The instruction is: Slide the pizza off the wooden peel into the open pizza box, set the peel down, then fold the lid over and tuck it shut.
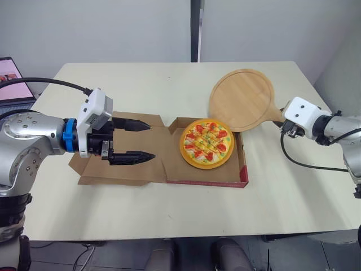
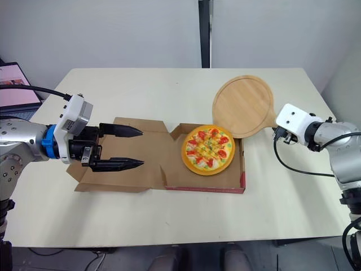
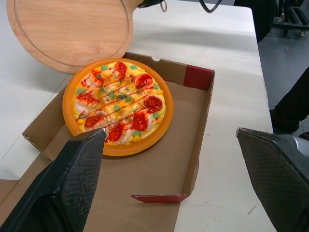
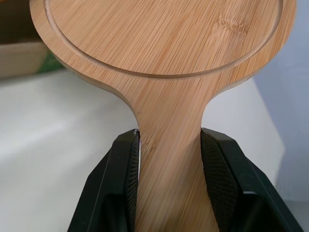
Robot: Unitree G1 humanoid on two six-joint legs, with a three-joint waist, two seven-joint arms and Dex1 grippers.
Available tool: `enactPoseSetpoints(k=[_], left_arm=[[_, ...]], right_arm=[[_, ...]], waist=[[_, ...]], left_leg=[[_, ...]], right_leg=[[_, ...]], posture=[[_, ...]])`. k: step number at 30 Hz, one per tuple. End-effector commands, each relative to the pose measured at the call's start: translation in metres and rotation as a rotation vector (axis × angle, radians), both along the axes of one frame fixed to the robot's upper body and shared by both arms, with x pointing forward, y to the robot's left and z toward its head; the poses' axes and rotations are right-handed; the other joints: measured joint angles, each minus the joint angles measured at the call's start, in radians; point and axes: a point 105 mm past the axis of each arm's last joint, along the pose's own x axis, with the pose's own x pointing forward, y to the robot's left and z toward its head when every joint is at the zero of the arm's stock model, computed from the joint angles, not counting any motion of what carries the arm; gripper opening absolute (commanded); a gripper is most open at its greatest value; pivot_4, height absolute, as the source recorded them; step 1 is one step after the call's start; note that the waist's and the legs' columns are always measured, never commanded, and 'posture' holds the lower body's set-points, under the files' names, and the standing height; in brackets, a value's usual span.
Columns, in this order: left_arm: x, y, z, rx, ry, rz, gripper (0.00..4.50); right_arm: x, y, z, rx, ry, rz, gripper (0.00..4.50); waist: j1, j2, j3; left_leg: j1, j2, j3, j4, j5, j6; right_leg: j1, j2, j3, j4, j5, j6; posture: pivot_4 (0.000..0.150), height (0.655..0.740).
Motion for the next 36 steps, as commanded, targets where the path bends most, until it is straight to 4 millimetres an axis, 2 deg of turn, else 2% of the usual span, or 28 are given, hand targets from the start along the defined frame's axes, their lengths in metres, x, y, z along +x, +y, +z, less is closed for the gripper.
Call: enactPoseSetpoints(k=[1,7,12,19,24,29,36], left_arm=[[-0.004,0.000,0.010,0.006,-0.041,-0.017,4.50],[-0.004,-0.003,0.010,-0.004,-0.039,-0.039,4.50],[-0.005,-0.011,0.013,-0.026,-0.043,-0.068,4.50],[-0.005,-0.022,0.015,-0.043,-0.046,-0.109,4.50],[-0.007,-0.035,0.018,-0.085,-0.039,-0.138,4.50],[-0.010,-0.045,0.023,-0.115,-0.043,-0.165,4.50],[-0.013,-0.057,0.033,-0.158,-0.070,-0.209,4.50]], right_arm=[[-0.005,-0.016,0.048,-0.005,-0.183,-0.058,1.61],[-0.022,-0.031,0.060,0.088,-0.218,-0.112,1.61],[-0.041,-0.045,0.053,0.205,-0.194,-0.187,1.61],[-0.074,-0.060,0.015,0.411,-0.090,-0.335,1.61],[-0.090,-0.069,-0.012,0.536,-0.032,-0.449,1.61],[-0.099,-0.074,-0.034,0.648,0.027,-0.530,1.61],[-0.097,-0.086,-0.062,0.721,0.076,-0.600,1.61]], waist=[[0.000,0.000,0.000],[0.001,0.000,0.000],[0.003,0.000,0.000],[0.006,0.000,0.000],[0.003,0.000,0.000],[0.003,0.000,0.000],[0.003,0.000,0.000]], left_leg=[[0.000,0.000,0.000,0.000,0.000,0.000],[0.000,0.000,0.000,0.000,0.000,0.000],[0.000,0.000,0.000,0.000,0.000,0.000],[0.000,0.000,-0.001,0.001,0.000,0.000],[0.000,0.000,0.000,0.001,0.000,0.000],[0.001,0.000,0.000,0.001,0.000,0.000],[0.001,0.000,0.001,0.002,0.000,0.000]], right_leg=[[0.000,0.000,0.000,0.000,0.000,0.000],[0.000,0.000,0.000,0.000,0.000,0.000],[0.001,0.000,0.000,0.000,0.000,0.000],[0.001,0.000,0.000,0.001,0.000,0.000],[0.001,0.000,0.001,0.002,0.000,0.000],[0.001,0.000,0.001,0.002,0.000,0.000],[0.001,0.000,0.001,0.004,0.000,0.000]], posture=[[0.150,0.7400],[0.150,0.7400],[0.150,0.7400],[0.150,0.7400],[0.150,0.7400],[0.150,0.7400],[0.150,0.7400]])
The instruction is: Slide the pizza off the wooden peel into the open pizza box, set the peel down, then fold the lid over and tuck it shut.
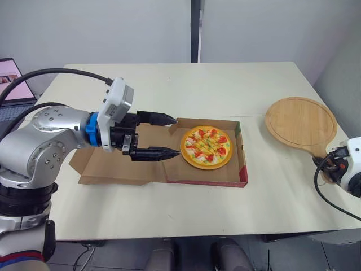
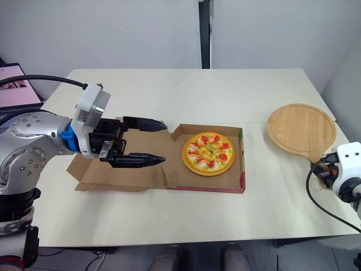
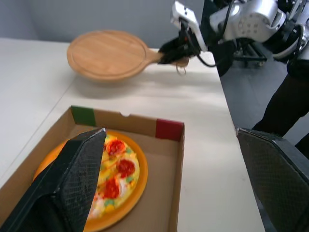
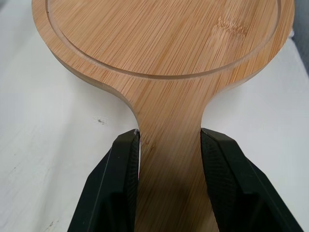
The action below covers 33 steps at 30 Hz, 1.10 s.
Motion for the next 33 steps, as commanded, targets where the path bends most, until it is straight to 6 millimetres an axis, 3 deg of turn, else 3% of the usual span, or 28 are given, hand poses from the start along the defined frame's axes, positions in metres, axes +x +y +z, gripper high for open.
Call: enactPoseSetpoints(k=[1,10,15,18,19,21,24,30,33], left_arm=[[-0.007,-0.007,0.013,-0.016,-0.048,-0.037,4.50],[-0.010,-0.011,0.011,-0.009,-0.045,-0.062,4.50],[-0.010,-0.009,0.007,-0.005,-0.042,-0.052,4.50],[-0.008,-0.005,0.006,-0.006,-0.040,-0.025,4.50],[-0.007,-0.001,0.005,-0.009,-0.039,0.001,4.50],[-0.001,0.012,-0.002,-0.003,-0.036,0.087,4.50],[0.001,0.024,-0.010,-0.025,-0.016,0.185,4.50],[0.000,0.062,-0.030,-0.126,0.073,0.437,4.50],[-0.007,0.085,-0.040,-0.243,0.152,0.584,4.50]], right_arm=[[0.001,-0.011,0.009,-0.008,-0.050,-0.035,1.61],[-0.001,-0.026,-0.021,0.087,0.033,-0.128,1.61],[-0.007,-0.034,-0.022,0.084,0.048,-0.163,3.20],[-0.015,-0.040,-0.010,0.038,0.024,-0.158,4.30],[-0.018,-0.039,0.000,-0.010,0.007,-0.124,4.47],[-0.020,-0.021,0.022,-0.085,-0.032,0.021,4.47],[-0.013,0.027,0.042,-0.090,-0.063,0.305,4.47],[0.011,0.109,0.067,-0.233,-0.121,0.774,4.47],[0.016,0.157,0.082,-0.219,-0.169,1.011,4.47]], waist=[[0.000,0.000,0.000],[-0.001,0.000,0.000],[0.000,0.000,0.000],[0.000,0.001,0.000],[0.000,0.000,0.000],[0.000,0.002,-0.001],[-0.009,0.001,-0.001],[-0.007,0.000,0.000],[-0.003,0.000,0.000]], left_leg=[[0.000,0.000,0.000,0.000,0.000,0.000],[0.001,0.000,0.000,0.000,0.000,0.000],[0.001,0.000,0.000,0.000,0.000,0.000],[0.001,0.000,0.000,0.000,0.000,0.000],[0.001,0.000,0.001,0.000,0.000,0.000],[0.001,0.000,0.001,0.000,0.000,0.000],[0.003,0.001,0.002,0.000,0.000,0.000],[0.006,0.005,0.002,-0.001,0.000,0.000],[0.004,0.005,0.001,-0.001,0.000,0.000]], right_leg=[[0.000,0.000,0.000,0.000,0.000,0.000],[0.000,0.000,0.001,0.001,0.000,0.000],[0.000,0.000,0.001,0.001,0.000,0.000],[0.000,0.000,0.001,0.001,0.000,0.000],[0.000,0.000,0.001,0.001,0.000,0.000],[0.000,0.000,0.001,0.001,0.000,0.000],[0.001,0.002,0.003,0.001,0.000,0.000],[0.004,0.005,0.004,-0.003,0.000,0.000],[0.003,0.004,0.002,-0.004,0.001,-0.001]], posture=[[0.150,0.7400],[0.150,0.7400],[0.150,0.7400],[0.150,0.7400],[0.150,0.7400],[0.150,0.7400],[0.150,0.7400],[0.150,0.7400],[0.150,0.7400]])
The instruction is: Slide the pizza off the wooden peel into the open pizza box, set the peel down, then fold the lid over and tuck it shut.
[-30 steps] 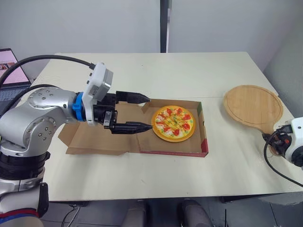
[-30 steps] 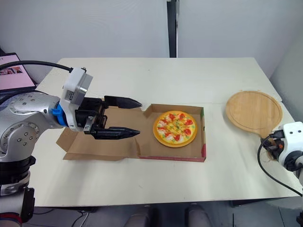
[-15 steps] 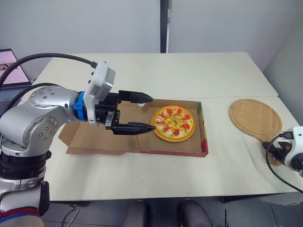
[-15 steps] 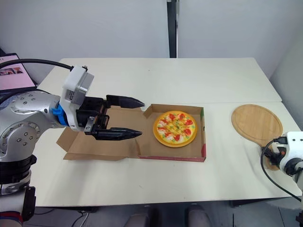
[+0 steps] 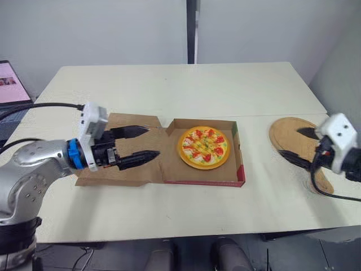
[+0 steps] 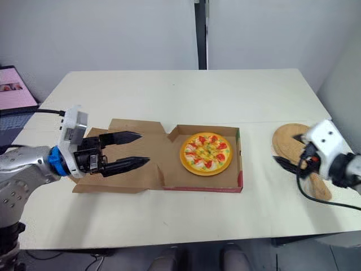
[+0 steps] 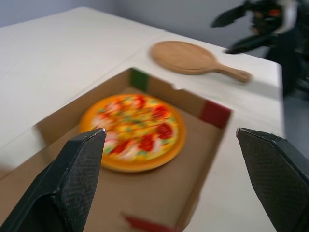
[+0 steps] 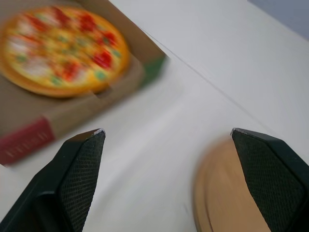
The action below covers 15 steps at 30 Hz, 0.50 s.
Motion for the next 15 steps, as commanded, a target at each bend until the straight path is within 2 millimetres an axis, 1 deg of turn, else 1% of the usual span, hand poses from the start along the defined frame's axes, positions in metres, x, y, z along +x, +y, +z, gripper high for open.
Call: enactPoseSetpoints(k=[1,3,5,7,9,13,15], left_arm=[[-0.010,0.022,0.005,-0.126,-0.002,0.155,4.50],[-0.016,0.038,-0.004,-0.212,0.032,0.271,4.50],[-0.022,0.054,-0.014,-0.272,0.073,0.377,4.50],[-0.030,0.070,-0.024,-0.377,0.129,0.479,4.50],[-0.041,0.074,-0.034,-0.456,0.186,0.526,4.50],[-0.065,0.072,-0.060,-0.650,0.324,0.619,4.50],[-0.071,0.078,-0.073,-0.739,0.360,0.720,4.50]], right_arm=[[-0.002,0.047,0.014,-0.018,-0.006,0.255,4.47],[0.000,0.068,0.018,-0.022,0.032,0.364,4.47],[0.003,0.080,0.021,-0.045,0.049,0.425,4.47],[0.006,0.089,0.024,-0.070,0.040,0.471,4.47],[0.007,0.096,0.026,-0.070,0.037,0.506,4.47],[0.006,0.105,0.028,-0.048,0.046,0.547,4.47],[0.004,0.106,0.026,-0.050,0.053,0.556,4.47]], waist=[[0.002,0.000,0.000],[0.003,-0.001,0.000],[0.006,-0.002,0.001],[0.014,-0.003,0.001],[0.021,-0.003,0.001],[0.028,-0.003,0.000],[0.031,-0.003,0.000]], left_leg=[[-0.001,0.000,0.000,0.000,0.000,0.000],[-0.001,0.000,-0.001,0.001,0.000,0.000],[-0.001,-0.001,0.000,0.001,0.000,0.000],[-0.002,-0.001,-0.002,0.001,0.000,0.000],[-0.002,-0.001,-0.002,0.001,0.000,0.000],[-0.003,-0.002,-0.001,0.001,0.000,0.000],[-0.003,-0.002,-0.001,0.001,0.000,0.000]], right_leg=[[0.000,-0.001,0.000,0.000,0.000,0.000],[0.000,-0.002,-0.001,-0.001,0.001,0.000],[-0.001,-0.003,-0.002,-0.002,0.002,0.000],[-0.001,-0.003,-0.004,-0.002,0.002,0.000],[-0.001,-0.004,-0.004,-0.002,0.002,0.000],[-0.002,-0.006,-0.004,-0.002,0.003,0.000],[-0.002,-0.006,-0.004,-0.003,0.003,0.000]], posture=[[0.150,0.7400],[0.150,0.7400],[0.150,0.7400],[0.150,0.7400],[0.150,0.7400],[0.150,0.7400],[0.150,0.7400]])
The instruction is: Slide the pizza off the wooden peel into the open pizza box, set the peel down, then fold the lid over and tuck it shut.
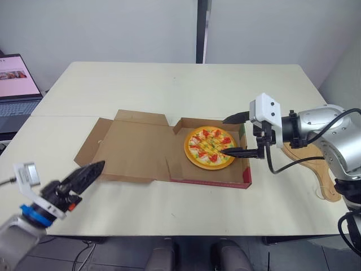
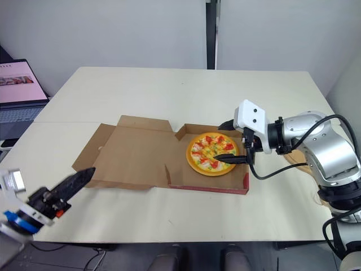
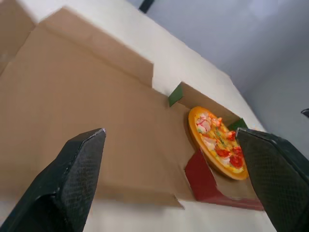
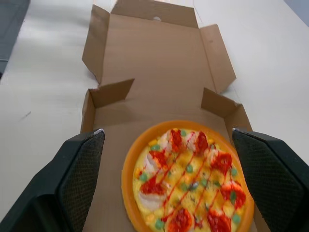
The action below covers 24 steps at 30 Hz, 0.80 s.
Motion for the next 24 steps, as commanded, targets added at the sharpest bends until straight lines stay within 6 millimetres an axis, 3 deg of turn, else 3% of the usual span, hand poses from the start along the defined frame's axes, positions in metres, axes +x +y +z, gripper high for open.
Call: enactPoseSetpoints(k=[1,6,13,19,24], left_arm=[[-0.008,0.005,-0.001,-0.093,0.008,0.128,4.50],[0.000,0.005,-0.018,-0.244,0.076,0.224,4.50],[0.029,0.005,-0.033,-0.339,0.150,0.317,4.50],[0.045,0.000,-0.034,-0.388,0.142,0.345,4.50],[0.047,-0.008,-0.031,-0.409,0.129,0.343,4.50]], right_arm=[[-0.005,0.003,0.009,0.000,-0.034,0.032,4.47],[-0.008,0.007,0.012,0.012,-0.026,0.050,4.47],[-0.011,0.013,0.018,0.011,-0.039,0.074,4.47],[-0.010,0.014,0.019,0.006,-0.044,0.073,4.47],[-0.010,0.013,0.020,0.004,-0.045,0.070,4.47]], waist=[[0.003,0.000,0.000],[0.005,0.000,0.000],[0.002,-0.001,-0.001],[0.001,-0.001,-0.001],[0.001,-0.001,-0.001]], left_leg=[[0.000,0.000,0.000,0.000,0.000,0.000],[0.000,0.000,-0.001,0.000,0.000,0.000],[0.000,0.000,-0.001,0.000,0.000,0.000],[0.000,0.000,0.000,0.000,0.000,0.000],[0.000,0.000,0.000,0.000,0.000,0.000]], right_leg=[[0.000,0.000,0.000,0.000,0.000,0.000],[0.000,0.000,-0.002,0.000,0.001,-0.002],[0.000,0.001,-0.002,0.000,0.002,-0.002],[0.000,0.001,-0.001,0.000,0.002,-0.001],[0.000,0.001,-0.001,0.000,0.002,-0.001]], posture=[[0.150,0.7400],[0.150,0.7400],[0.150,0.7400],[0.150,0.7400],[0.150,0.7400]])
